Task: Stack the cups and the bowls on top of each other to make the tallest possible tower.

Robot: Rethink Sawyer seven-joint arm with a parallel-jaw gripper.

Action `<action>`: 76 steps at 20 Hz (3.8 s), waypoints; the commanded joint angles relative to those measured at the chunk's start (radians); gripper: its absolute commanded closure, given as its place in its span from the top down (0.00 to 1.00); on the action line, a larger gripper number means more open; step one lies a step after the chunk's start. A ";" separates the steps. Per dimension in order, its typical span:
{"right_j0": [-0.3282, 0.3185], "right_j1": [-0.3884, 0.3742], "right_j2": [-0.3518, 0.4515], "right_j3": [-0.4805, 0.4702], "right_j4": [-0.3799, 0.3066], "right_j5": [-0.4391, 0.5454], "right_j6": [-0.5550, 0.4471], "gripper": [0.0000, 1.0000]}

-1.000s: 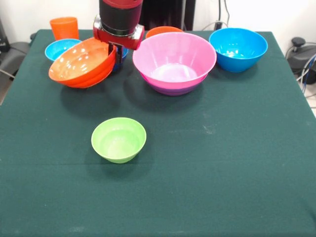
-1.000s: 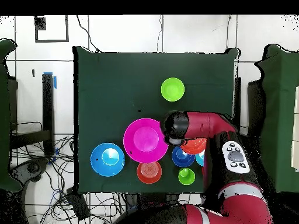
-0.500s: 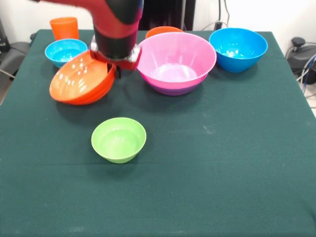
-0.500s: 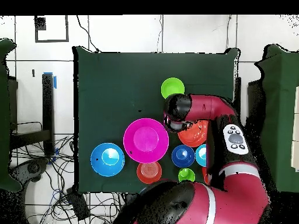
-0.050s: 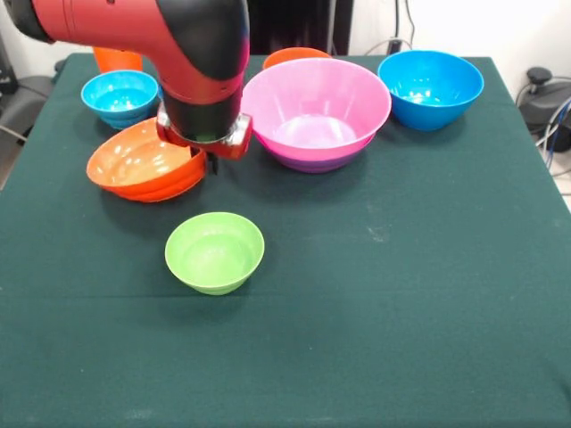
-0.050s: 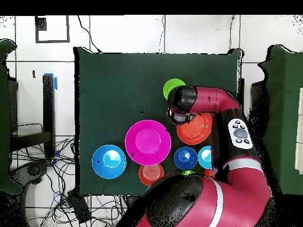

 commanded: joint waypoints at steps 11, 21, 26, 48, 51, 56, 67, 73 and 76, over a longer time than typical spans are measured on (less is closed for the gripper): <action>0.158 -0.338 -0.053 0.240 0.024 0.140 -0.026 0.00; 0.201 -0.353 -0.086 0.307 0.049 0.055 0.082 0.00; 0.253 -0.355 -0.111 0.319 0.045 0.016 0.144 0.00; 0.446 -0.305 -0.236 0.278 0.074 -0.037 0.300 0.00; 0.457 -0.305 -0.249 0.278 0.080 -0.040 0.315 0.00; 0.512 -0.314 -0.276 0.304 0.111 -0.035 0.396 0.00; 0.593 -0.255 -0.326 0.316 0.174 -0.111 0.506 0.00; 0.606 -0.241 -0.335 0.317 0.193 -0.132 0.505 0.00; 0.609 -0.239 -0.338 0.306 0.192 -0.125 0.498 0.00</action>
